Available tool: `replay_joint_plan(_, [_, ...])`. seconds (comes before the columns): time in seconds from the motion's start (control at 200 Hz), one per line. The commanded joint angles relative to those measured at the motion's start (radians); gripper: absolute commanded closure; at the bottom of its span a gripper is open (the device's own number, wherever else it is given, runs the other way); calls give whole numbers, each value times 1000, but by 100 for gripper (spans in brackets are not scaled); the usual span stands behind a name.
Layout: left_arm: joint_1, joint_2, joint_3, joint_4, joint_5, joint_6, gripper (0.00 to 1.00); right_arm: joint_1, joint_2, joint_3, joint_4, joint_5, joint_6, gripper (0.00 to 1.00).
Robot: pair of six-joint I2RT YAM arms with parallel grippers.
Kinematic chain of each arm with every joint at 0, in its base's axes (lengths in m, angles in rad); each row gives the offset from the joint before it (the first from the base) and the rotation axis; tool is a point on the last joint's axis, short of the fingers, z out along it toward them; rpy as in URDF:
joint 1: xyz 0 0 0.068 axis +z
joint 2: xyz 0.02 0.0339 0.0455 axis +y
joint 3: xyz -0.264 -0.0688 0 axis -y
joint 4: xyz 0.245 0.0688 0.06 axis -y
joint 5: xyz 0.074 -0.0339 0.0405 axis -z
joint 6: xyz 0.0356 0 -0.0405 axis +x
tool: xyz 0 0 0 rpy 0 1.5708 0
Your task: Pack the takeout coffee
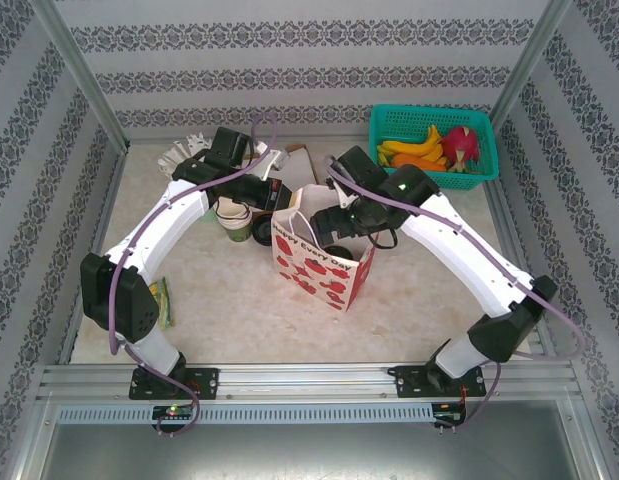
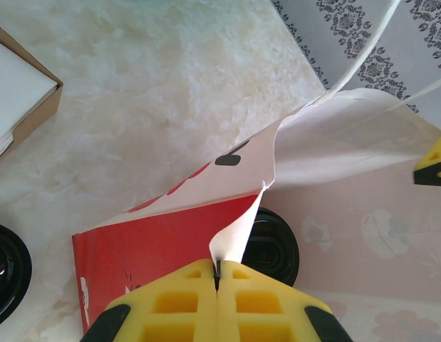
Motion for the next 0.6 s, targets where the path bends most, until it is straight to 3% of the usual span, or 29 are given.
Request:
replay_joint_plan(0.0, [-16,-11,16,-16,-16,-8,100,3,-74,-35,-24,-1,-13,3])
replay_joint_plan(0.155, [-15,-16,6,0,-12,-22,100,3,-184,-140,22,-43,50,5])
replay_joint_plan(0.31, [-16,-22,0,13,-17,-43,100,-16,-243,-194,-36,224,382,11])
replay_joint_plan(0.485, [-16,-38,-17,25,-24,-52,100,-10,-258,-251,-5,291,525,17])
replay_joint_plan(0.595, [-16,-54,-32,30,-36,-58,99,-11,-265,-317,63,243,559,24])
